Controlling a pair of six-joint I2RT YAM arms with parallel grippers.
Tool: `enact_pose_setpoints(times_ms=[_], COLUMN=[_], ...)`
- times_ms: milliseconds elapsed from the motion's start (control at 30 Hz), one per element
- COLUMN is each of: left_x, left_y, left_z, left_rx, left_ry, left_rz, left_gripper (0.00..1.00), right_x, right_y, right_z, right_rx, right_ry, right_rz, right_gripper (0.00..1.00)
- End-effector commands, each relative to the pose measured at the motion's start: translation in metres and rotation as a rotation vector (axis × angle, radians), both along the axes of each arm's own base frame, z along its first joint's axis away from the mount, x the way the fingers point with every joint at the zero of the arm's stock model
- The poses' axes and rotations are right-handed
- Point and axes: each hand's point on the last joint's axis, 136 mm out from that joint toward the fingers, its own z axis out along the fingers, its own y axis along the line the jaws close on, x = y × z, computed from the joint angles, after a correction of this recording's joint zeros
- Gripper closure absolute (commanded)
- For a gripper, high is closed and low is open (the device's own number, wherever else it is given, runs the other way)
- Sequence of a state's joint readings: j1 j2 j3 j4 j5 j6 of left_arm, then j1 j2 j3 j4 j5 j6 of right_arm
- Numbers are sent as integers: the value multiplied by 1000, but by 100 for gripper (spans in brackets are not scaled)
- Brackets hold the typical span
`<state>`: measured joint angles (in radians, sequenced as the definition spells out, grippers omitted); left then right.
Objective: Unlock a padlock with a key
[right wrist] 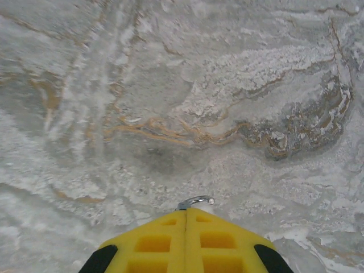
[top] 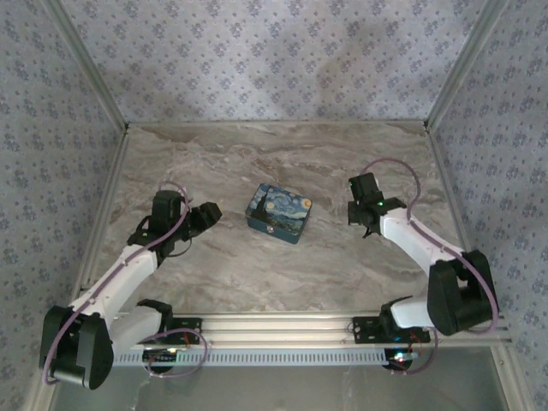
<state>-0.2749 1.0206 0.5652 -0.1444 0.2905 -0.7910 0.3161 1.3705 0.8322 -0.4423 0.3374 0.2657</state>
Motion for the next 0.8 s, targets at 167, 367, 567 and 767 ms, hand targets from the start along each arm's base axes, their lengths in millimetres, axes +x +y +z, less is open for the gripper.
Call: enact_pose_setpoints(times_ms=[167, 367, 567, 767], left_x=[1, 1, 1, 10], left_y=[3, 2, 5, 15], left_z=[4, 4, 6, 18], left_rx=[-10, -15, 4, 73], left_ry=[-13, -12, -11, -34], left_rz=[21, 20, 21, 36], left_gripper=[42, 42, 39, 20], right_x=[15, 22, 24, 24], right_y=[10, 39, 50, 40], right_z=[-17, -22, 2, 37], right_rx=[-61, -63, -35, 23], right_ry=[27, 49, 12, -74], right_rz=[-31, 15, 35, 28], right_gripper=[100, 82, 60, 1])
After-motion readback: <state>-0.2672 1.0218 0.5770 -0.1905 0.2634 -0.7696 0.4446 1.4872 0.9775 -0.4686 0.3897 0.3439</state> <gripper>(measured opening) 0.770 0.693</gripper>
